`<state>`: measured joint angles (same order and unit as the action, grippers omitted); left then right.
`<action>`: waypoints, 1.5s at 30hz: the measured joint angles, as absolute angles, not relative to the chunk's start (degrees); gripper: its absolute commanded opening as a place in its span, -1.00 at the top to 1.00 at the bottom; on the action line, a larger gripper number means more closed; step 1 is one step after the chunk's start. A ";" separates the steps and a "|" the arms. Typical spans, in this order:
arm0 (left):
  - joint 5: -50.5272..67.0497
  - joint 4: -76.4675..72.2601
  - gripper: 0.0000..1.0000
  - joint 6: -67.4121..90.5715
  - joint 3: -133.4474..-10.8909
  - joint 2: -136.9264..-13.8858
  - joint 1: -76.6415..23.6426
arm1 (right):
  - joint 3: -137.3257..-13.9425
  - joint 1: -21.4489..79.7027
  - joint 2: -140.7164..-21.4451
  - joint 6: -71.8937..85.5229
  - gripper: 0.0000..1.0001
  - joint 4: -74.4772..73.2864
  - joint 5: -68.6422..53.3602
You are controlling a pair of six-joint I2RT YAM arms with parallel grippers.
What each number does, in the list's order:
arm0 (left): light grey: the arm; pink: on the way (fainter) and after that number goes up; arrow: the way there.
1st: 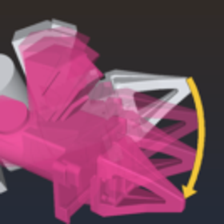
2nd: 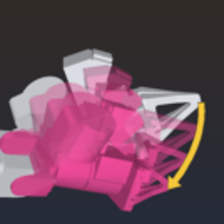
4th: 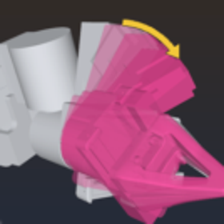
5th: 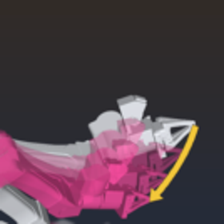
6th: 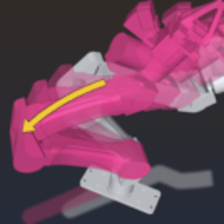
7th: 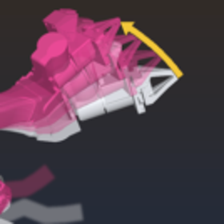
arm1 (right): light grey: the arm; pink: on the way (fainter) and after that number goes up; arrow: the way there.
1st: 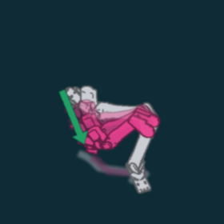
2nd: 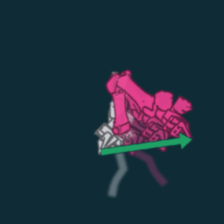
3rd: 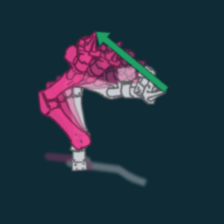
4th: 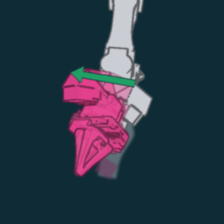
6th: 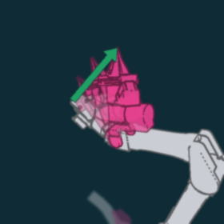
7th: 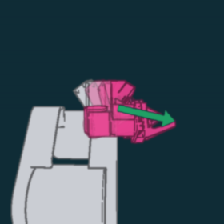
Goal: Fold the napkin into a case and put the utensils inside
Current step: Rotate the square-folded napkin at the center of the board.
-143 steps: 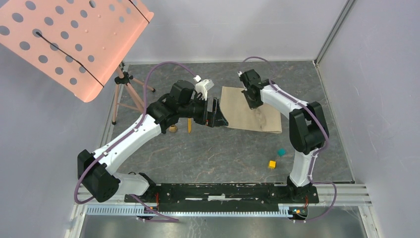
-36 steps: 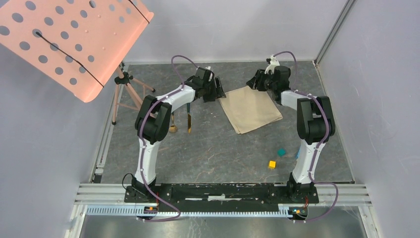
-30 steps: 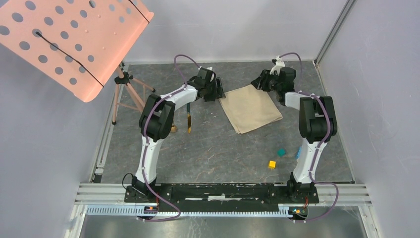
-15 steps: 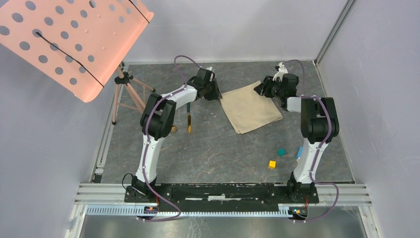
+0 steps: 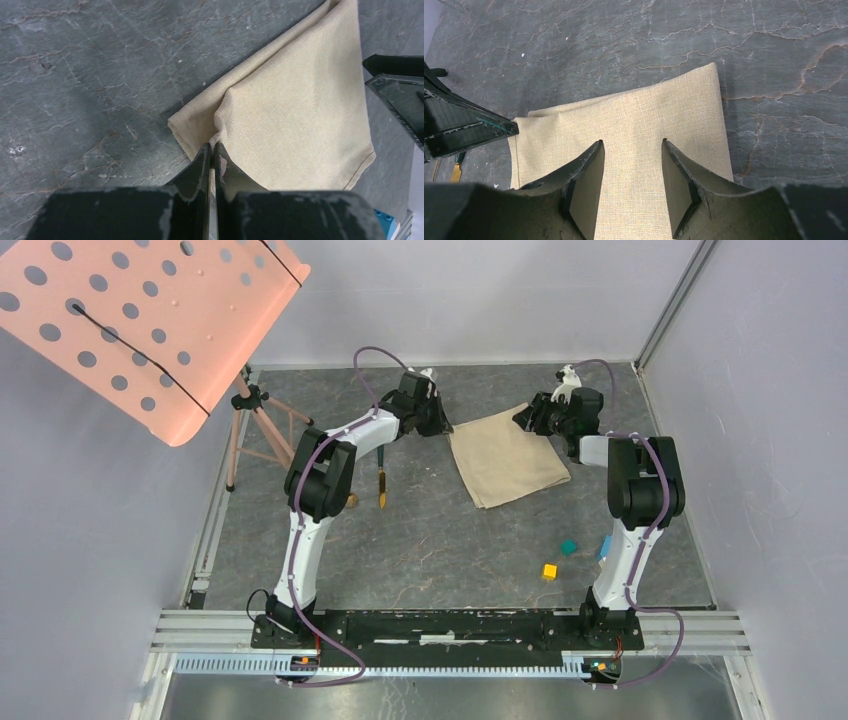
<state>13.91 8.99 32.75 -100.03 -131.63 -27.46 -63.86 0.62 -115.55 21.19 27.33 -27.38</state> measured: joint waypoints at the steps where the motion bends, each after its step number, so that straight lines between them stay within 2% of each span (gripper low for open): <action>1: 13.96 9.21 0.87 32.75 -100.42 -131.63 -27.46 | -63.86 0.62 -115.55 21.17 -0.03 27.35 -27.40; 14: 15.68 8.86 0.79 32.82 -103.28 -131.83 -27.31 | -63.86 0.62 -115.55 21.19 -0.04 27.35 -27.44; 26: 14.81 13.23 0.71 32.77 -108.14 -137.29 -26.11 | -63.86 0.62 -115.55 21.17 -0.05 27.33 -27.59; 30: 13.41 14.44 0.52 32.67 -108.14 -137.27 -26.11 | -63.86 0.62 -115.55 21.19 -0.09 27.33 -27.59; 37: 10.61 17.34 -0.10 30.79 -105.91 -132.97 -26.17 | -63.66 0.82 -114.67 20.71 -0.18 25.19 -27.20; 41: 10.46 18.00 -0.13 30.11 -105.95 -129.03 -26.17 | -61.06 2.59 -110.26 20.14 -0.19 22.28 -25.98; 45: 10.59 17.82 -0.27 29.87 -107.72 -127.85 -26.15 | -58.26 8.60 -104.03 20.32 -0.15 18.96 -23.53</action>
